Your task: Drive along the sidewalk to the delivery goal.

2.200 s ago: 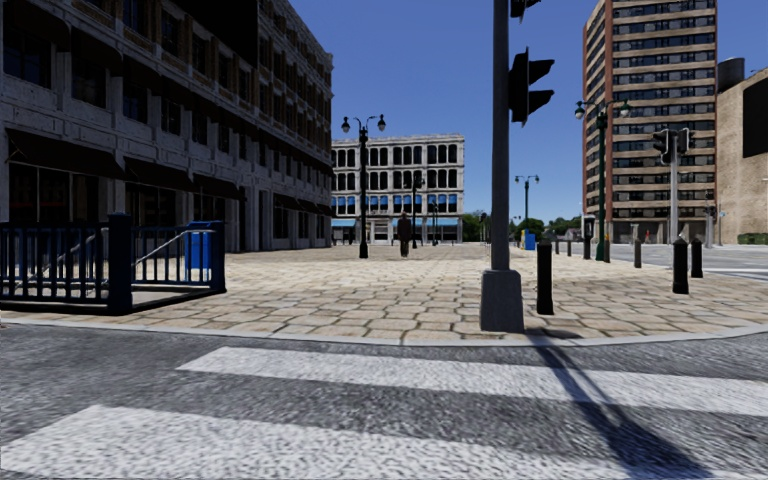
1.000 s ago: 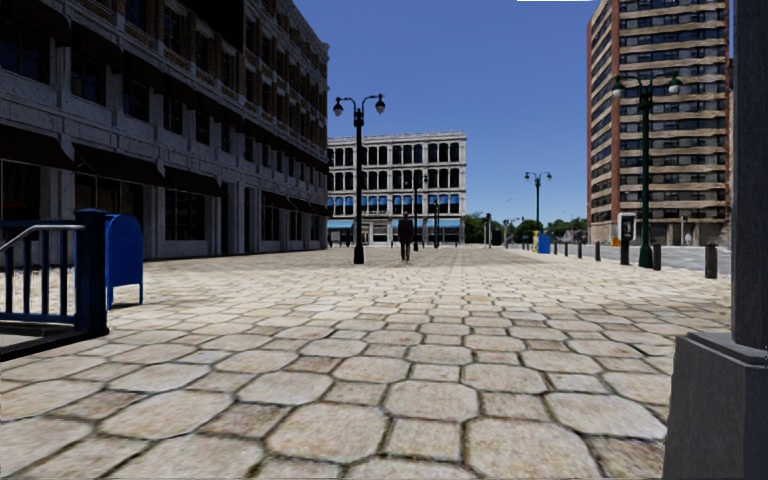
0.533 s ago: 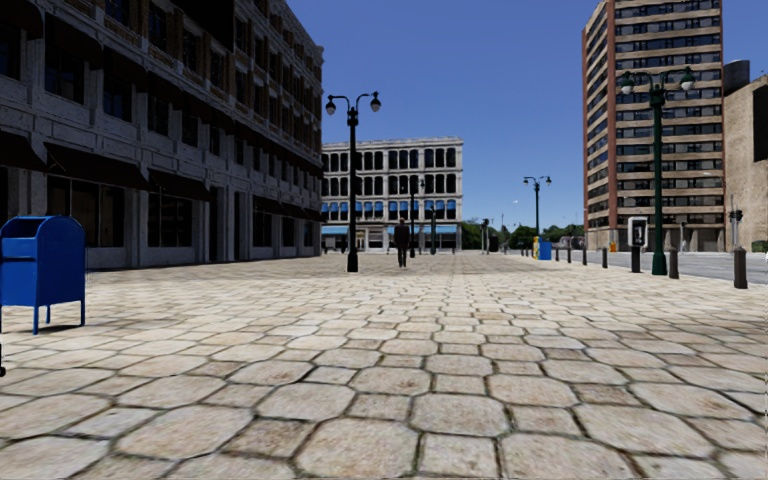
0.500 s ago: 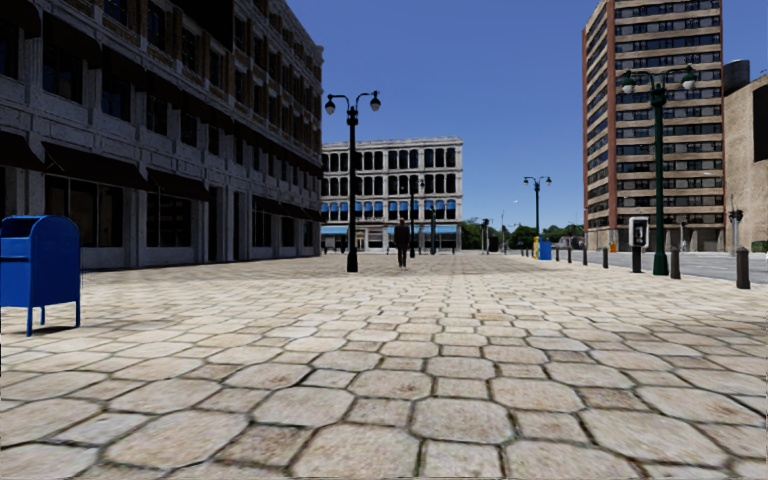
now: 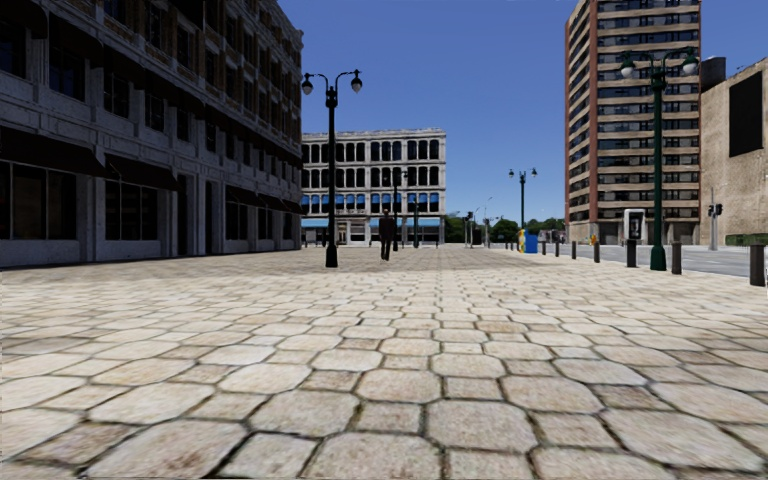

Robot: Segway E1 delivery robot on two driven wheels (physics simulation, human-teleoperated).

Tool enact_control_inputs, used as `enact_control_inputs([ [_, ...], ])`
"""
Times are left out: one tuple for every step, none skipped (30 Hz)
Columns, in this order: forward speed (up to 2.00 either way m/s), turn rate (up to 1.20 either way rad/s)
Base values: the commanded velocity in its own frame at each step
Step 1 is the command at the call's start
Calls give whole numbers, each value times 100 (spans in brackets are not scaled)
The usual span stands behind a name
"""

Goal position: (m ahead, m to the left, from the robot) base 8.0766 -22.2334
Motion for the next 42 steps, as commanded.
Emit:
enact_control_inputs([
  [181, -30],
  [181, -31],
  [181, -32],
  [181, -32],
  [181, -33],
  [181, -33],
  [181, -33],
  [181, -34],
  [181, -34],
  [181, -37],
  [181, -37],
  [181, -38],
  [181, -38],
  [181, -38],
  [181, -38],
  [181, -38],
  [181, -38],
  [181, -40],
  [181, -42],
  [181, -42],
  [181, -45],
  [181, -48],
  [181, -49],
  [181, -49],
  [181, -49],
  [181, -49],
  [181, -49],
  [181, -50],
  [181, -50],
  [181, -50],
  [181, -50],
  [181, -50],
  [181, -50],
  [181, -50],
  [181, -50],
  [181, -50],
  [181, -50],
  [181, -50],
  [181, -50],
  [181, -50],
  [181, -50],
  [181, -50],
])
